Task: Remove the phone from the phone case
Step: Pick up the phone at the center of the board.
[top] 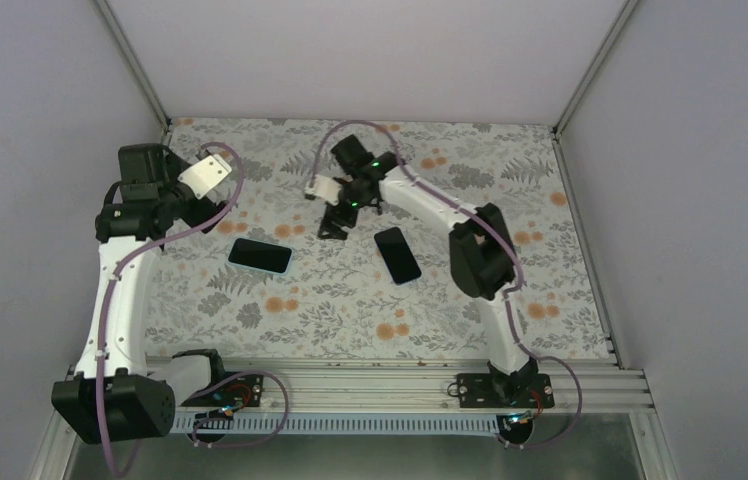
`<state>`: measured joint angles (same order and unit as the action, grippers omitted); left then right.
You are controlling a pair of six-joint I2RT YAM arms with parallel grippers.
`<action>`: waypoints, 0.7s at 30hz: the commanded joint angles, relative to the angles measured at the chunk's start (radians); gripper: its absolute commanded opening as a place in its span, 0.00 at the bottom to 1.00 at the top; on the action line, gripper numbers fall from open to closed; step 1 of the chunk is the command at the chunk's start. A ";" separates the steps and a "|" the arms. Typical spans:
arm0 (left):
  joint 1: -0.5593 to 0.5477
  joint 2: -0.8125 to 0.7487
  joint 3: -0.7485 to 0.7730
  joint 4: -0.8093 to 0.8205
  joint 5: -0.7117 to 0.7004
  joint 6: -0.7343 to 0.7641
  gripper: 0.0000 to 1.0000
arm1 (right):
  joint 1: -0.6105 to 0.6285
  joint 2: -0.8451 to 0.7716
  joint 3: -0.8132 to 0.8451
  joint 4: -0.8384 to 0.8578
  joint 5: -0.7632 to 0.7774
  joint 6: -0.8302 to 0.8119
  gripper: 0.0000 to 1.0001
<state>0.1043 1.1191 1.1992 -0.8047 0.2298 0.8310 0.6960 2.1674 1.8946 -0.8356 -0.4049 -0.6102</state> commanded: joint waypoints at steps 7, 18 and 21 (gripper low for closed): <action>0.044 -0.052 -0.118 0.230 -0.180 -0.145 1.00 | 0.152 0.226 0.231 0.148 -0.073 0.091 1.00; 0.060 -0.053 -0.185 0.283 -0.183 -0.186 1.00 | 0.198 0.371 0.300 0.138 -0.098 0.184 1.00; 0.066 -0.060 -0.205 0.295 -0.182 -0.185 1.00 | 0.201 0.380 0.290 0.150 -0.050 0.199 1.00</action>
<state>0.1589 1.0794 1.0206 -0.5488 0.0578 0.6682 0.8848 2.5286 2.1689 -0.7086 -0.4770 -0.4595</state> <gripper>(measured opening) 0.999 0.997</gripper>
